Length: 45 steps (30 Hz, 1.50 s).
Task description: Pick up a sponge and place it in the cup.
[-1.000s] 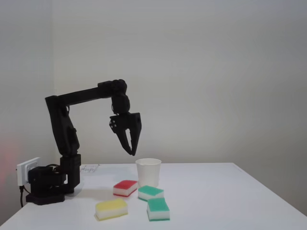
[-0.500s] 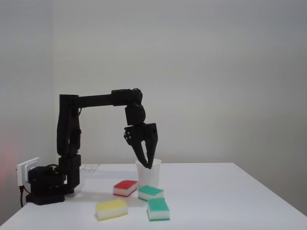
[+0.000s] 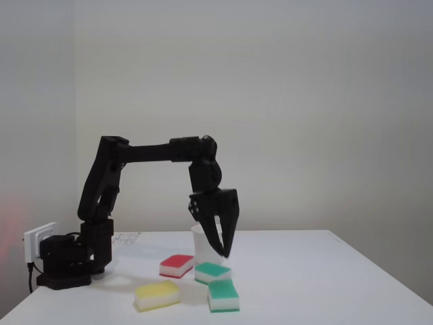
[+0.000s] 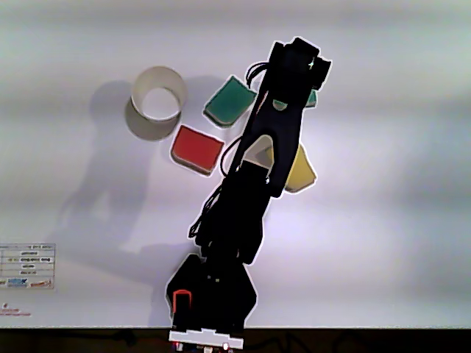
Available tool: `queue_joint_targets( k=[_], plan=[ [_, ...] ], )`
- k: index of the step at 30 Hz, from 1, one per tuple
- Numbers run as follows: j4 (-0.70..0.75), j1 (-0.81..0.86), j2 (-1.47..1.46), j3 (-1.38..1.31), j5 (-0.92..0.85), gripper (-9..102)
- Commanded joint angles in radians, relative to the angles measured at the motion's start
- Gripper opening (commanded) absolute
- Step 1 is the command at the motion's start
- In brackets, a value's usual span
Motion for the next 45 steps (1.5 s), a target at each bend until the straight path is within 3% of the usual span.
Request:
queue_joint_targets(
  k=[1, 14, 22, 33, 45],
  plan=[
    [-0.025, 0.017, 0.014, -0.018, 0.014, 0],
    [-0.19, -0.012, 0.104, 0.229, 0.025, 3],
    [-0.149, 0.002, 0.199, 0.296, -0.038, 10],
    [-0.173, 0.063, 0.193, 0.298, -0.16, 27],
    [-0.218, 0.089, -0.052, 0.071, -0.158, 28]
  ],
)
